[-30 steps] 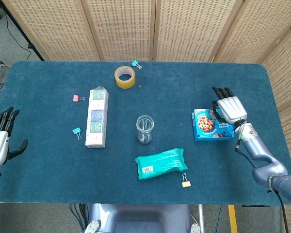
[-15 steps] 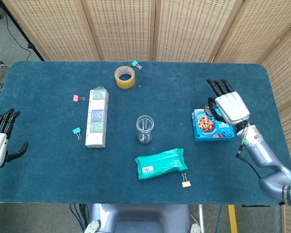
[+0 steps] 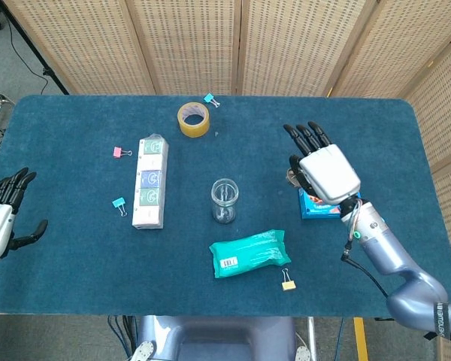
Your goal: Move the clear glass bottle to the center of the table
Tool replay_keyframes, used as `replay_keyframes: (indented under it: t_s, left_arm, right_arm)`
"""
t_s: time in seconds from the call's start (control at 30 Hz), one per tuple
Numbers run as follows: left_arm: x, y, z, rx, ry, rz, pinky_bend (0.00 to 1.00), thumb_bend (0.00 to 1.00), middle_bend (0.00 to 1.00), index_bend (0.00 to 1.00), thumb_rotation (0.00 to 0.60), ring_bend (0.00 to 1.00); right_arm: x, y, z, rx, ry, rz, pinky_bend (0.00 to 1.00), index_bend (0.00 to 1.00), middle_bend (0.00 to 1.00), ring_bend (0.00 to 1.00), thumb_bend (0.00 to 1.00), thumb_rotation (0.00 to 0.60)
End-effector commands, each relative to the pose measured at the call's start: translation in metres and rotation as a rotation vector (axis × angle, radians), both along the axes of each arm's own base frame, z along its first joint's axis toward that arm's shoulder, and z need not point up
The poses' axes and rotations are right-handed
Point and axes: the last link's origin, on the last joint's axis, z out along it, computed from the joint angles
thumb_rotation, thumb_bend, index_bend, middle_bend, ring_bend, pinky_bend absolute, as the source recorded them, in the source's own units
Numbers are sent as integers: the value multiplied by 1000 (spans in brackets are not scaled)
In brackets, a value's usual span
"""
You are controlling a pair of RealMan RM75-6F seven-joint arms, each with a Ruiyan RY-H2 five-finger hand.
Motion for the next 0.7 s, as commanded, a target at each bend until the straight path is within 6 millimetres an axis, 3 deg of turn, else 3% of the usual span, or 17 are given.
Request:
replay_keyframes:
  t_s: [0.03,0.43,0.7]
  left_arm:
    - [0,-3,2,1,-6,-3,0,342,0,0,600,0]
    - [0,-11,12,5,-32,-21,0,342,0,0,600,0]
    - [1,-12,13,-6,-43,-28,0,342,0,0,600,0]
  right_arm:
    - [20,3,-11,23,-3,20,0,622,0,0,575,600]
    - [46,1,-47,12,50,29,0,621,0,0,575,600]
    - [63,7,-56,17,39,47,0,622,0,0,575,600]
